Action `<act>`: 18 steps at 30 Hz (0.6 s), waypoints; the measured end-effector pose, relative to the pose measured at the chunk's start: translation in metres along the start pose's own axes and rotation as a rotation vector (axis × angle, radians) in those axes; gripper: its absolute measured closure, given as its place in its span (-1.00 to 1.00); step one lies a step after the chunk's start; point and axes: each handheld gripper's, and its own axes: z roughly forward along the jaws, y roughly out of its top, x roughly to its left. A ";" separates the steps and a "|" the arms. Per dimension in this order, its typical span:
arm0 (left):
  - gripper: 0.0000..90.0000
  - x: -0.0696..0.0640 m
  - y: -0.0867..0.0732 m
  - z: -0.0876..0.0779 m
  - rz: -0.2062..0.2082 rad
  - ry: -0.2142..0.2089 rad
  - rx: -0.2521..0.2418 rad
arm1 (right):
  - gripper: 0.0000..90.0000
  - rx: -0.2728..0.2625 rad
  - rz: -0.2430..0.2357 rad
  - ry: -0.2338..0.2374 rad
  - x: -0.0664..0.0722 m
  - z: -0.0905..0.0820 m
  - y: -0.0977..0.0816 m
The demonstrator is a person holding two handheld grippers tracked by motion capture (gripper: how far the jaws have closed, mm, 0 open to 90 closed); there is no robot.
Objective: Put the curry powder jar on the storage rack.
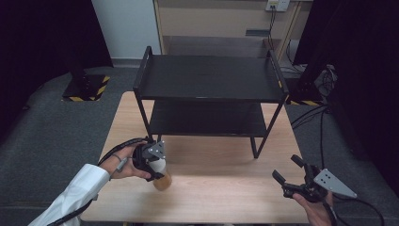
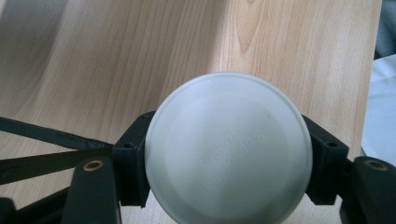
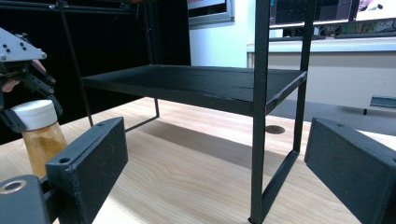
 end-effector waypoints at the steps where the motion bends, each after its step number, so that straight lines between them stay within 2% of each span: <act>1: -0.28 0.000 0.001 0.000 0.003 -0.002 0.002 | -0.87 0.000 -0.001 -0.001 0.000 0.000 0.000; 6: -0.28 -0.002 0.006 -0.003 0.006 -0.005 -0.001 | -0.87 -0.002 0.001 -0.004 0.000 -0.001 0.000; 8: -0.28 -0.002 0.011 -0.010 0.004 -0.018 -0.011 | -0.87 -0.004 0.000 -0.004 0.000 -0.001 0.000; 12: -0.28 -0.004 0.036 -0.049 0.004 -0.046 -0.028 | -0.87 -0.007 0.000 -0.001 0.000 -0.001 0.000; 13: -0.28 -0.004 0.036 -0.049 0.004 -0.046 -0.028 | -0.87 -0.007 0.000 -0.001 0.000 -0.001 0.000; 14: -0.28 -0.005 0.046 -0.066 0.005 -0.045 -0.039 | -0.87 -0.008 0.000 -0.001 0.000 -0.001 0.000; 17: -0.28 -0.006 0.070 -0.104 0.019 -0.036 -0.044 | -0.87 -0.011 0.003 -0.001 0.000 -0.001 0.000; 18: -0.28 -0.006 0.070 -0.104 0.019 -0.036 -0.044 | -0.87 -0.011 0.003 -0.001 0.000 -0.001 0.000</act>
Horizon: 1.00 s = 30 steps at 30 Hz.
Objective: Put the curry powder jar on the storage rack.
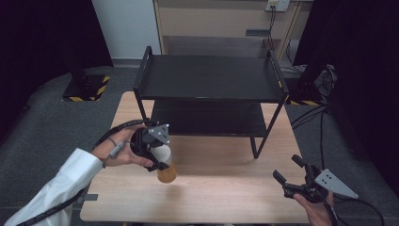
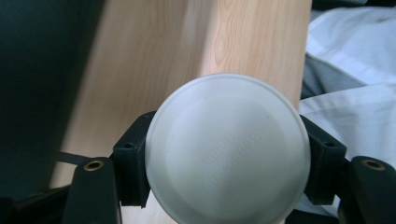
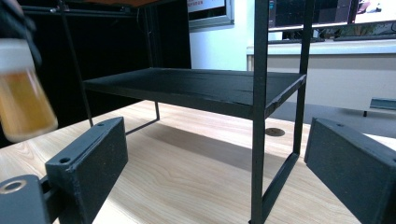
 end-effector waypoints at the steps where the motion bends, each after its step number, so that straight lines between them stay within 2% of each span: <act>1: -0.28 0.001 0.018 -0.024 0.000 -0.005 0.004 | -0.87 -0.002 0.001 0.000 0.000 0.000 0.000; 2: -0.28 0.001 0.018 -0.024 0.000 -0.005 0.004 | -0.87 -0.003 0.003 -0.001 0.000 0.000 0.000; 3: -0.28 0.003 0.037 -0.049 -0.012 -0.010 0.013 | -0.87 -0.005 0.005 0.000 0.000 0.000 -0.001; 4: -0.28 0.003 0.037 -0.049 -0.012 -0.010 0.013 | -0.87 -0.005 0.005 0.000 0.000 0.000 -0.001; 5: -0.28 0.002 0.053 -0.073 -0.021 0.009 0.001 | -0.87 -0.004 0.006 0.001 0.000 0.000 0.000; 6: -0.28 0.002 0.053 -0.073 -0.021 0.009 0.001 | -0.87 -0.004 0.006 0.001 0.000 0.000 0.000; 7: -0.28 0.003 0.066 -0.096 -0.037 0.031 -0.016 | -0.87 -0.003 0.004 0.001 0.000 0.000 0.000; 8: -0.28 0.003 0.066 -0.096 -0.037 0.031 -0.016 | -0.87 -0.003 0.004 0.001 0.000 0.000 0.000; 10: -0.28 0.005 0.078 -0.118 -0.072 0.050 -0.035 | -0.87 -0.004 0.002 0.004 0.000 0.000 0.000; 11: -0.28 0.008 0.090 -0.140 -0.100 0.072 -0.053 | -0.87 -0.004 0.001 0.005 0.000 0.000 0.000; 12: -0.28 0.008 0.090 -0.140 -0.100 0.072 -0.053 | -0.87 -0.004 0.001 0.005 0.000 0.000 0.000; 13: -0.28 0.011 0.102 -0.153 -0.116 0.088 -0.049 | -0.87 -0.006 0.002 0.006 0.000 0.000 0.000; 14: -0.28 0.011 0.102 -0.153 -0.116 0.088 -0.049 | -0.87 -0.006 0.002 0.006 0.000 0.000 0.000; 15: -0.28 0.016 0.114 -0.166 -0.145 0.111 -0.050 | -0.87 -0.005 0.006 0.006 -0.001 0.000 -0.001; 16: -0.28 0.016 0.114 -0.166 -0.145 0.111 -0.050 | -0.87 -0.005 0.006 0.006 -0.001 0.000 -0.001; 17: -0.28 0.022 0.126 -0.174 -0.164 0.131 -0.039 | -0.87 -0.006 0.006 0.005 -0.001 0.000 -0.001; 20: -0.28 0.034 0.141 -0.182 -0.206 0.174 -0.032 | -0.87 -0.011 0.002 0.006 -0.001 0.000 0.000; 21: -0.28 0.039 0.143 -0.184 -0.229 0.184 -0.035 | -0.87 -0.013 0.003 0.005 -0.002 -0.001 0.000; 22: -0.28 0.039 0.143 -0.184 -0.229 0.184 -0.035 | -0.87 -0.013 0.003 0.005 -0.002 -0.001 0.000; 23: -0.28 0.045 0.146 -0.185 -0.242 0.192 -0.034 | -0.87 -0.014 0.007 0.004 -0.002 -0.001 -0.001; 24: -0.28 0.049 0.146 -0.185 -0.261 0.196 -0.041 | -0.87 -0.015 0.007 0.002 -0.002 -0.001 -0.001; 25: -0.28 0.061 0.148 -0.184 -0.319 0.211 -0.043 | -0.87 -0.017 0.011 0.001 -0.003 -0.001 -0.001; 26: -0.28 0.061 0.148 -0.184 -0.319 0.211 -0.043 | -0.87 -0.017 0.011 0.001 -0.003 -0.001 -0.001; 27: -0.28 0.066 0.148 -0.182 -0.338 0.225 -0.048 | -0.87 -0.019 0.013 0.001 -0.003 -0.001 -0.002; 29: -0.28 0.082 0.151 -0.178 -0.407 0.263 -0.037 | -0.87 -0.018 0.013 0.010 -0.002 0.001 -0.001; 30: -0.28 0.086 0.151 -0.176 -0.428 0.272 -0.039 | -0.87 -0.017 0.010 0.015 -0.002 0.001 -0.001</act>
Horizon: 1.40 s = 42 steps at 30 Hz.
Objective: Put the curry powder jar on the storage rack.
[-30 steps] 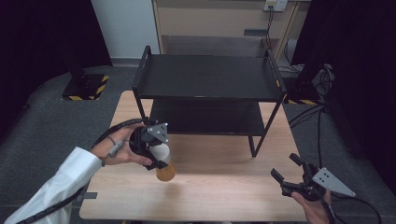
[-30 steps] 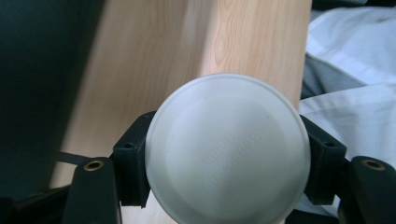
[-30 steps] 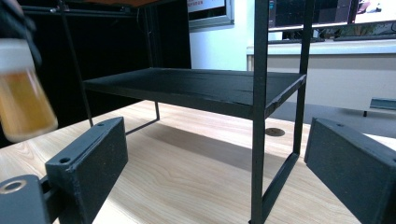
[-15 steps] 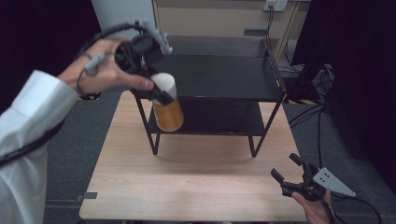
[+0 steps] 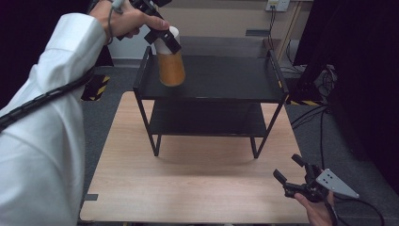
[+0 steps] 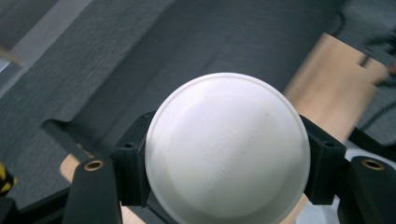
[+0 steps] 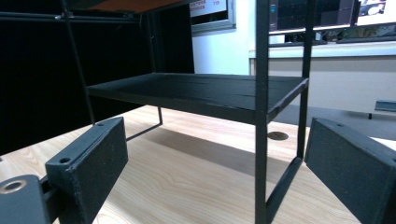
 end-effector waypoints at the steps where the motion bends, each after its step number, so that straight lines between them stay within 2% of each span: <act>1: -0.27 0.004 0.002 0.003 -0.024 0.013 0.007 | -0.87 0.001 -0.001 0.002 0.000 0.000 0.000; 3: -0.28 0.011 0.004 0.011 -0.066 0.040 0.012 | -0.87 0.002 -0.001 0.007 0.000 0.001 0.001; 4: -0.27 0.011 0.004 0.011 -0.066 0.040 0.012 | -0.87 0.002 -0.001 0.007 0.000 0.001 0.001; 5: -0.27 0.019 0.005 0.017 -0.090 0.042 0.027 | -0.87 0.000 0.000 0.007 0.000 0.001 0.001; 6: -0.27 0.019 0.005 0.017 -0.090 0.042 0.027 | -0.87 0.000 0.000 0.007 0.000 0.001 0.001; 7: -0.27 0.026 0.003 0.022 -0.111 0.038 0.032 | -0.87 -0.006 -0.001 0.006 0.000 0.000 0.000; 12: -0.27 0.032 0.001 0.026 -0.126 0.041 0.050 | -0.87 -0.008 0.007 0.004 -0.002 -0.001 0.000; 16: -0.27 0.034 0.000 0.031 -0.121 0.054 0.070 | -0.87 -0.005 0.003 0.009 -0.001 0.000 0.000; 17: -0.28 0.039 -0.007 0.031 -0.138 0.040 0.037 | -0.87 -0.005 0.004 0.010 -0.001 0.001 0.000; 21: -0.28 0.039 -0.012 0.031 -0.124 0.033 0.022 | -0.87 -0.004 0.004 0.008 0.000 0.000 0.000; 23: -0.32 0.039 -0.014 0.031 -0.132 0.032 0.011 | -0.87 -0.002 0.004 0.008 0.000 0.001 0.000; 24: -0.53 0.038 -0.015 0.032 -0.148 0.040 0.014 | -0.87 -0.001 0.005 0.008 0.000 0.001 0.000; 25: -0.73 0.033 -0.017 0.029 -0.133 0.067 0.001 | -0.87 -0.002 0.003 0.011 0.000 0.001 0.000; 28: -0.84 0.032 -0.023 0.023 -0.126 0.054 -0.020 | -0.87 -0.002 0.001 0.012 0.000 0.001 0.000; 31: -0.85 0.021 -0.029 0.006 -0.095 0.067 -0.029 | -0.87 -0.004 0.004 0.010 -0.001 0.001 0.000; 32: -0.85 0.021 -0.029 0.006 -0.095 0.067 -0.029 | -0.86 -0.005 0.005 0.011 -0.001 0.001 0.000; 34: -0.85 0.014 -0.035 -0.005 -0.083 0.075 -0.040 | -0.86 -0.003 0.005 0.011 -0.001 0.001 0.000; 36: -0.86 0.004 -0.046 -0.020 -0.056 0.075 -0.062 | -0.86 -0.004 0.003 0.013 0.000 0.001 0.000; 37: -0.86 0.000 -0.053 -0.025 -0.055 0.063 -0.078 | -0.86 -0.004 0.002 0.015 0.000 0.001 0.000; 38: -0.86 0.000 -0.053 -0.025 -0.055 0.063 -0.078 | -0.86 -0.004 0.002 0.015 0.000 0.001 0.000; 39: -0.86 -0.011 -0.061 -0.033 -0.031 0.071 -0.076 | -0.86 -0.002 -0.001 0.016 0.001 0.001 0.001; 41: -0.86 -0.019 -0.075 -0.042 -0.009 0.049 -0.097 | -0.86 -0.004 -0.004 0.015 0.001 0.002 0.001; 42: -0.86 -0.019 -0.075 -0.042 -0.009 0.049 -0.097 | -0.86 -0.004 -0.004 0.015 0.001 0.002 0.001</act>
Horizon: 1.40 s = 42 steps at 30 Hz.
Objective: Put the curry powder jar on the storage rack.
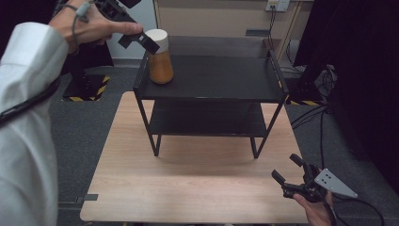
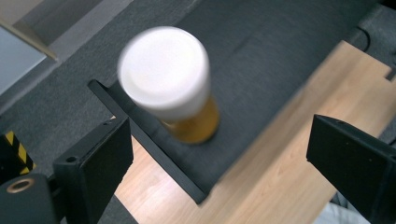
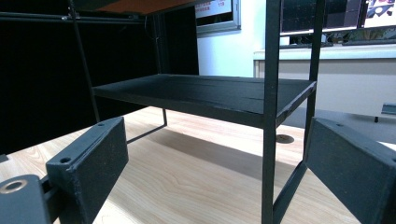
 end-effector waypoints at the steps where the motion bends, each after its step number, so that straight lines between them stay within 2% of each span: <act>1: -0.86 -0.002 -0.003 -0.002 0.002 0.001 -0.004 | -0.86 0.000 -0.003 0.001 0.000 0.000 0.000; 2: -0.86 -0.007 -0.007 -0.006 0.012 0.007 -0.011 | -0.86 0.001 -0.004 0.002 0.000 0.000 0.000; 3: -0.86 -0.012 -0.021 -0.014 0.029 -0.014 -0.055 | -0.86 0.004 -0.005 0.005 0.001 0.001 0.001; 4: -0.86 -0.012 -0.021 -0.014 0.029 -0.014 -0.055 | -0.86 0.004 -0.005 0.005 0.001 0.001 0.001; 5: -0.87 -0.019 -0.034 -0.022 0.045 -0.026 -0.083 | -0.86 0.005 -0.006 0.006 0.001 0.001 0.001; 6: -0.87 -0.019 -0.034 -0.022 0.045 -0.026 -0.083 | -0.86 0.005 -0.006 0.006 0.001 0.001 0.001; 7: -0.87 -0.026 -0.045 -0.027 0.057 -0.031 -0.097 | -0.86 0.006 -0.006 0.005 0.001 0.001 0.001; 8: -0.87 -0.026 -0.045 -0.027 0.057 -0.031 -0.097 | -0.86 0.006 -0.006 0.005 0.001 0.001 0.001; 11: -0.87 -0.034 -0.069 -0.035 0.073 -0.041 -0.123 | -0.86 0.002 -0.009 0.003 0.002 0.000 0.001; 12: -0.87 -0.034 -0.069 -0.035 0.073 -0.041 -0.123 | -0.86 0.002 -0.009 0.003 0.002 0.000 0.001; 13: -0.87 -0.037 -0.079 -0.037 0.082 -0.046 -0.124 | -0.86 0.005 -0.011 0.004 0.003 0.001 0.001; 14: -0.87 -0.037 -0.079 -0.037 0.082 -0.046 -0.124 | -0.86 0.005 -0.011 0.004 0.003 0.001 0.001; 15: -0.87 -0.039 -0.087 -0.038 0.091 -0.053 -0.127 | -0.86 0.008 -0.013 0.004 0.003 0.001 0.001; 19: -0.87 -0.040 -0.099 -0.037 0.087 -0.052 -0.127 | -0.86 0.010 -0.014 0.001 0.004 0.001 0.001; 25: -0.87 -0.035 -0.108 -0.033 0.074 -0.052 -0.123 | -0.86 0.012 -0.014 -0.001 0.004 0.001 0.001; 42: -0.86 -0.032 -0.106 -0.028 0.072 -0.050 -0.123 | -0.86 0.011 -0.015 -0.002 0.004 0.000 0.001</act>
